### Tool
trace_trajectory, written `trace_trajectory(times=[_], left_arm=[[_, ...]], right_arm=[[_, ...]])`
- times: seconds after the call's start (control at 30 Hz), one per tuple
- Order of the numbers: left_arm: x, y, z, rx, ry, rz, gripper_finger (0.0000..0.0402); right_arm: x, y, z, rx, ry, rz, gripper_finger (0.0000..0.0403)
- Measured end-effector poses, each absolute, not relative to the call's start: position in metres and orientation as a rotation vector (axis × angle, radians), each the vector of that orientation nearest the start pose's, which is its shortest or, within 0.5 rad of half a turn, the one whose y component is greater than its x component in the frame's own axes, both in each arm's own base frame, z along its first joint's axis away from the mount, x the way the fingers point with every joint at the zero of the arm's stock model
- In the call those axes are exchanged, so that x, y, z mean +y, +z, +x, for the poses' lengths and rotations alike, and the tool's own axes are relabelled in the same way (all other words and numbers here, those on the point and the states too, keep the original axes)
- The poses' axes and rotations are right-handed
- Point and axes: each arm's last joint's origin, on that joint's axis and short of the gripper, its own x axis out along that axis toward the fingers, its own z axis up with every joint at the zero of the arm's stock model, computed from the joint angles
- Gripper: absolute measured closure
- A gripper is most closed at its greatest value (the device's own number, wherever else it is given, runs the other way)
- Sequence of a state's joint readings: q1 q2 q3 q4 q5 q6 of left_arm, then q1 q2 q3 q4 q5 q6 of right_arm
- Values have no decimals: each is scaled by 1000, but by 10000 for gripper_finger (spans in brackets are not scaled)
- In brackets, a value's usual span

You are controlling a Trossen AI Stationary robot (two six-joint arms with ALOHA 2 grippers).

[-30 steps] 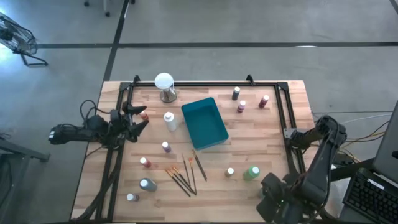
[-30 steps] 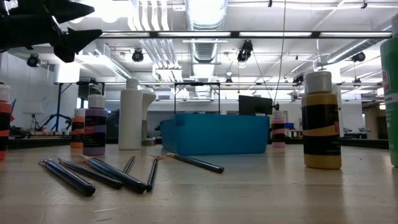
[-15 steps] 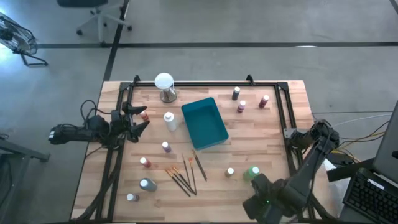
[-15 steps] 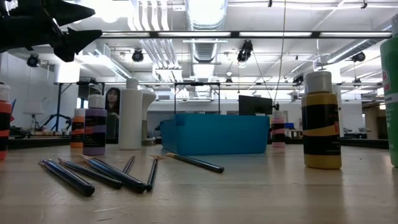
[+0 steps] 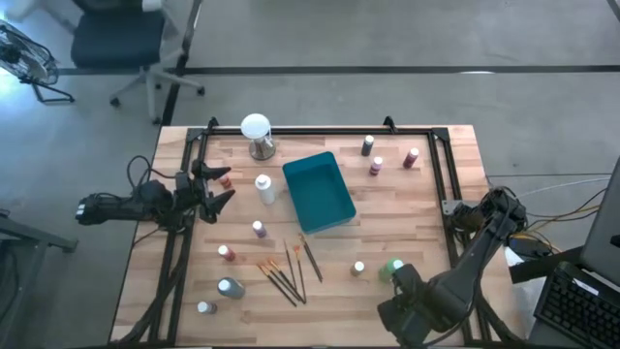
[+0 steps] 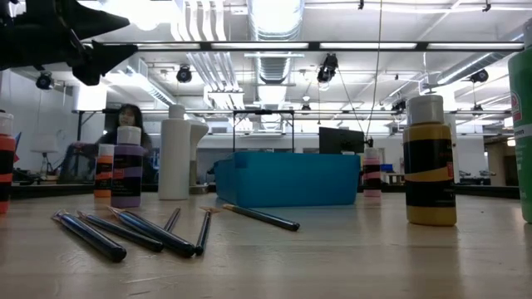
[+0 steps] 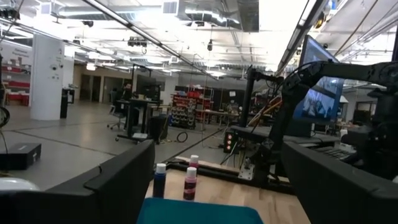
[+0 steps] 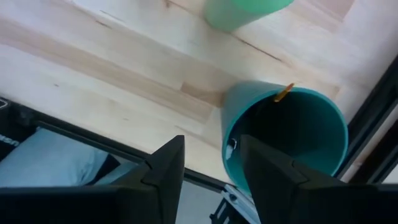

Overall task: Pick & Place Paint Supplies
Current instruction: Move the green cup to the bottom center of the table

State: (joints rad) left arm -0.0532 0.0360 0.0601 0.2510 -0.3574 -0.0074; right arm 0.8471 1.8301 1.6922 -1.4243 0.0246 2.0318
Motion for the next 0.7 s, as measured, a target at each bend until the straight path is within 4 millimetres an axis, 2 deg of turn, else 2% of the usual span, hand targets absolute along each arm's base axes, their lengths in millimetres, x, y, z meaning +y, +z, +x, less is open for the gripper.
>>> trace_trajectory(times=[0.7], left_arm=[[5, 205, 91, -276, 298, -90, 46]], right_arm=[[254, 265, 223, 1397, -934, 912, 309]])
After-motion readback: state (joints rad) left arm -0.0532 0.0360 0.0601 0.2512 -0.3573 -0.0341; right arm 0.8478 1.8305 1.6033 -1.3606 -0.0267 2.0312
